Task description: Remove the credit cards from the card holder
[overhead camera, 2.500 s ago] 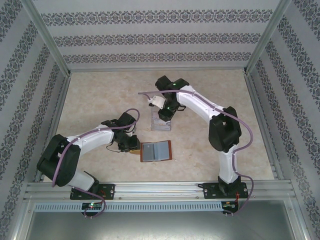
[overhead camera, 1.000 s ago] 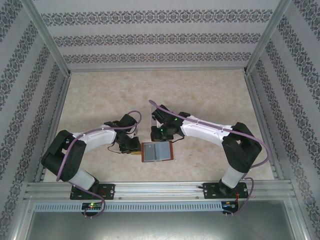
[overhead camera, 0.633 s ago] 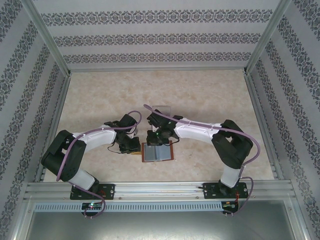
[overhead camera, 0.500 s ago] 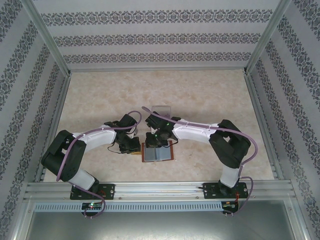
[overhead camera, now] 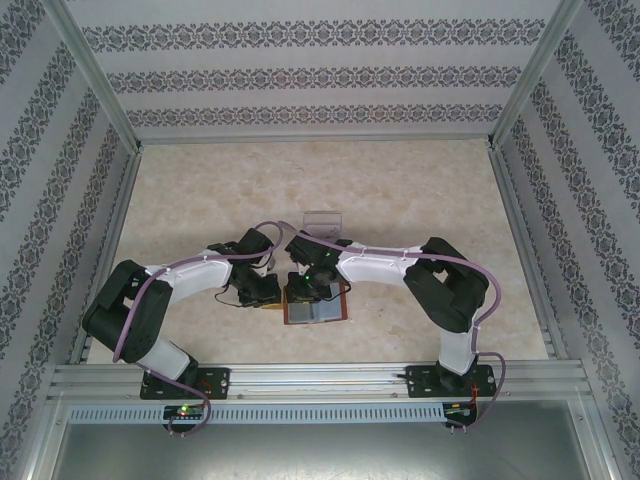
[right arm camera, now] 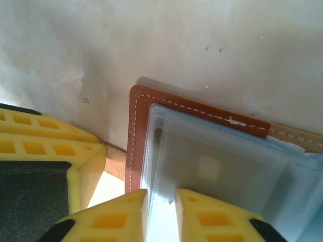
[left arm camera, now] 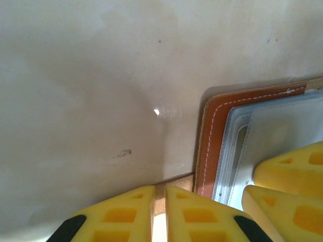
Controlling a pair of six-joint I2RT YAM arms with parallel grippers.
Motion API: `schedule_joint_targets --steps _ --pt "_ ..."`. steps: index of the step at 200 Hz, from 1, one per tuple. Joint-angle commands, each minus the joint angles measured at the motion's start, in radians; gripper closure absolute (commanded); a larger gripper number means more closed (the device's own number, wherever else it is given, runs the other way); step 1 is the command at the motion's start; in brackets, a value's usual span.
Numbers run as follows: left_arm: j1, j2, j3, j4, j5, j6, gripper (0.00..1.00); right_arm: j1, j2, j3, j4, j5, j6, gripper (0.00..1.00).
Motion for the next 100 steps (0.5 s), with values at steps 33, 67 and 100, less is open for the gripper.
schedule_joint_targets --steps 33,67,100 --pt "0.006 0.007 -0.014 -0.010 0.004 0.023 0.86 0.014 -0.021 0.009 -0.119 0.095 -0.003 0.71" --pt "0.006 0.003 -0.015 -0.008 0.001 0.023 0.86 0.026 -0.027 0.046 -0.228 0.182 -0.013 0.68" --pt "0.006 0.011 -0.010 -0.007 0.011 0.021 0.86 0.038 -0.030 0.079 -0.324 0.267 -0.007 0.65"
